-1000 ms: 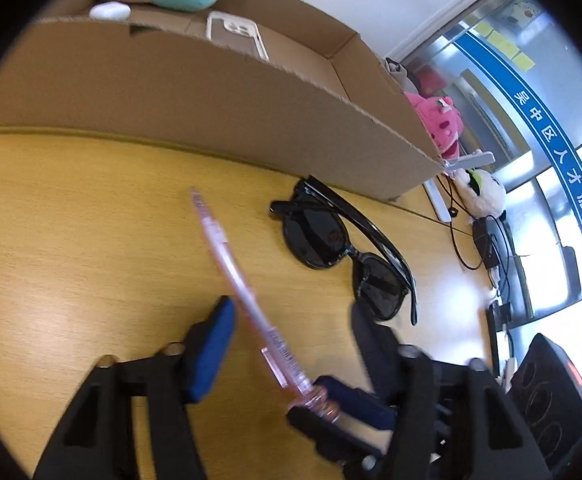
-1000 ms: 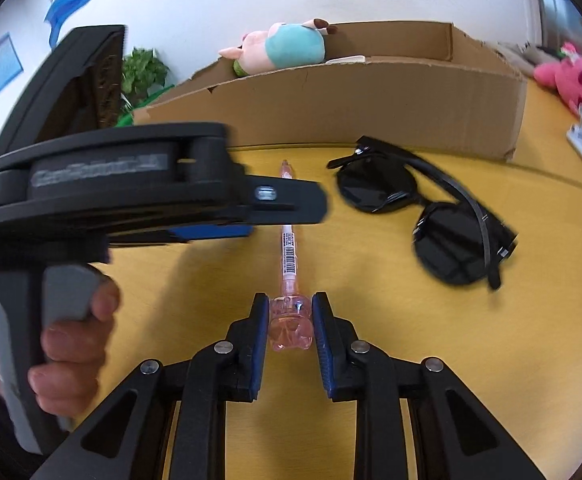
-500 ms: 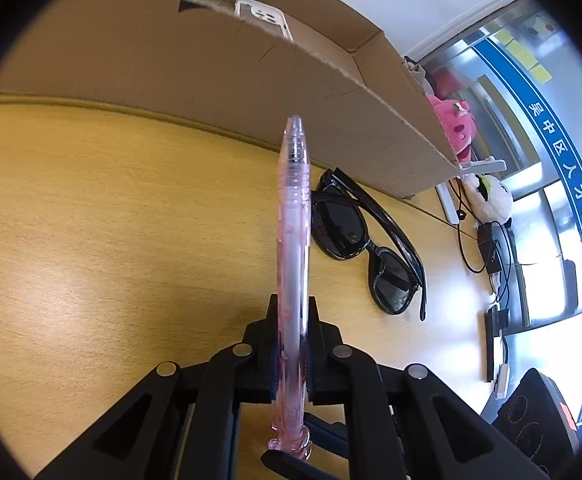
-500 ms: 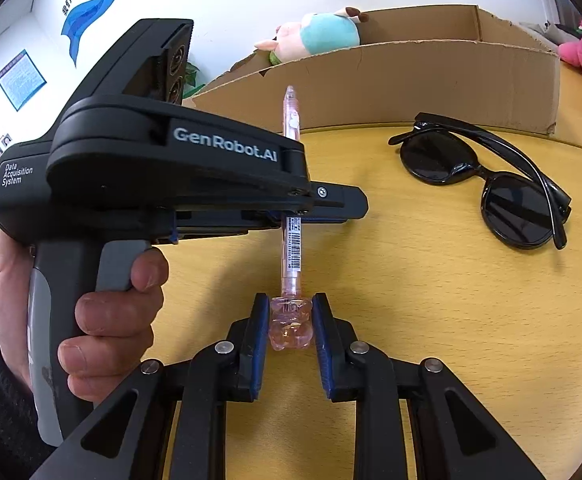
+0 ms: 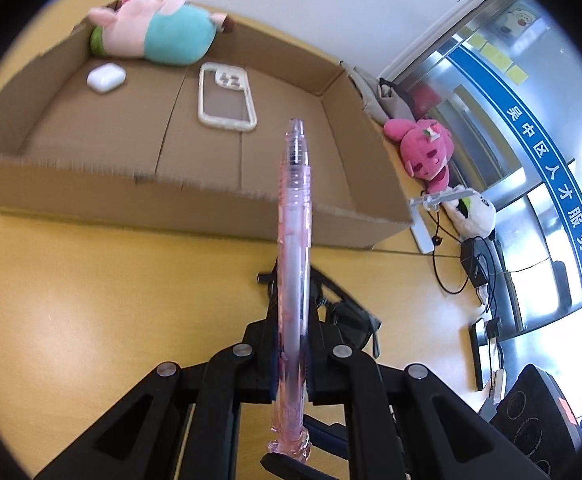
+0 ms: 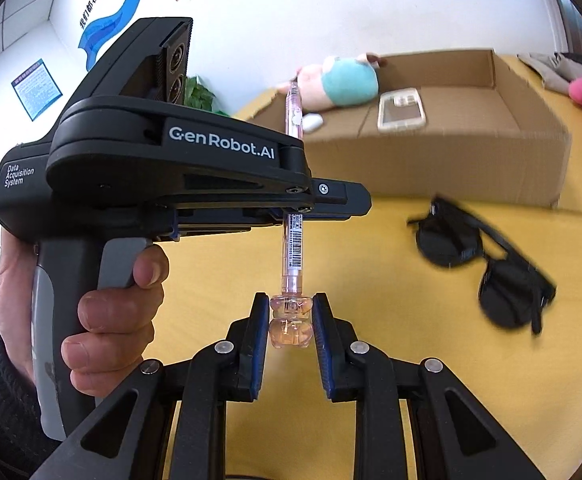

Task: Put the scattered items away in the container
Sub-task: 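Lift the pink pen with the right tool and carry it over the box, then open the right tool to drop the pink pen into the box, then move the right tool back to the black sunglasses on the table, then close the right tool on the sunglasses' bridge, then lift the sunglasses with the right tool and carry them over the box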

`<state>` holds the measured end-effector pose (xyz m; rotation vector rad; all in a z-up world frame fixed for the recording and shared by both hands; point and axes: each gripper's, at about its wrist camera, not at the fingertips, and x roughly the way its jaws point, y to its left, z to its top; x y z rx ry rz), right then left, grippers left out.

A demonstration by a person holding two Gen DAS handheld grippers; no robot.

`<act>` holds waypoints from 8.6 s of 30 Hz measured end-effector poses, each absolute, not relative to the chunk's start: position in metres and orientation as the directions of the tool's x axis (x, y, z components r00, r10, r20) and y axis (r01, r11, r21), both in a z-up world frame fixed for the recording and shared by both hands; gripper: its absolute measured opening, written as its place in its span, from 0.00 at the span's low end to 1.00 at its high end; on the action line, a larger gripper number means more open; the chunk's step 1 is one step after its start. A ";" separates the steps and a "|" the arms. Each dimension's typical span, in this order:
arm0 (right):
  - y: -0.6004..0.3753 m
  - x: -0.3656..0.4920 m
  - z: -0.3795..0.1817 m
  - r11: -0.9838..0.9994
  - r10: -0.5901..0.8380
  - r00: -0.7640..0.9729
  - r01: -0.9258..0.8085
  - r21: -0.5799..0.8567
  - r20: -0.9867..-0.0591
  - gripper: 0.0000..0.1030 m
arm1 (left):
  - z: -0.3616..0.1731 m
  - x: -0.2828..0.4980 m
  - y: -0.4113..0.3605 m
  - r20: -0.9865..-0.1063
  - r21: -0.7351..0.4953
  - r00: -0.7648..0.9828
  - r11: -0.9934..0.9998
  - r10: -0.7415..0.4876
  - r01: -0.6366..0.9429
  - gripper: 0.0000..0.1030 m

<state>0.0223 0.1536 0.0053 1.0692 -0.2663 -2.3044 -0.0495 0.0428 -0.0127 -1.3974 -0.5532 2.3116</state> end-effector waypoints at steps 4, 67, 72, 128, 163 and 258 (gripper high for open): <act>0.149 0.001 0.032 -0.817 -0.574 -0.540 0.432 0.382 -0.616 0.23 | 0.015 -0.069 0.043 -0.729 -0.499 -0.457 -0.853 0.509 -0.154 0.08; 0.034 -0.274 -0.055 -0.873 -0.483 -0.182 0.172 0.456 -0.856 0.23 | -0.070 -0.284 -0.051 -0.939 -0.297 -0.145 -0.948 0.312 -0.119 0.08; 0.038 -0.276 -0.058 -0.874 -0.482 -0.183 0.167 0.457 -0.857 0.24 | -0.070 -0.283 -0.053 -0.939 -0.294 -0.146 -0.947 0.311 -0.128 0.09; 0.148 -0.068 0.080 -0.975 -0.196 -0.777 0.222 0.032 -0.598 1.00 | 0.075 -0.021 0.006 -0.575 -0.110 -0.805 -0.989 0.148 -0.103 0.74; 0.236 -0.057 -0.027 -0.980 -0.164 -0.599 0.193 0.057 -0.784 1.00 | -0.011 0.001 0.012 -0.716 -0.217 -0.663 -0.973 0.216 -0.083 0.74; 0.166 -0.009 0.000 -0.943 -0.271 -0.656 0.326 0.059 -0.705 0.58 | -0.016 -0.046 0.092 -0.700 -0.535 -0.399 -0.805 0.592 -0.257 0.13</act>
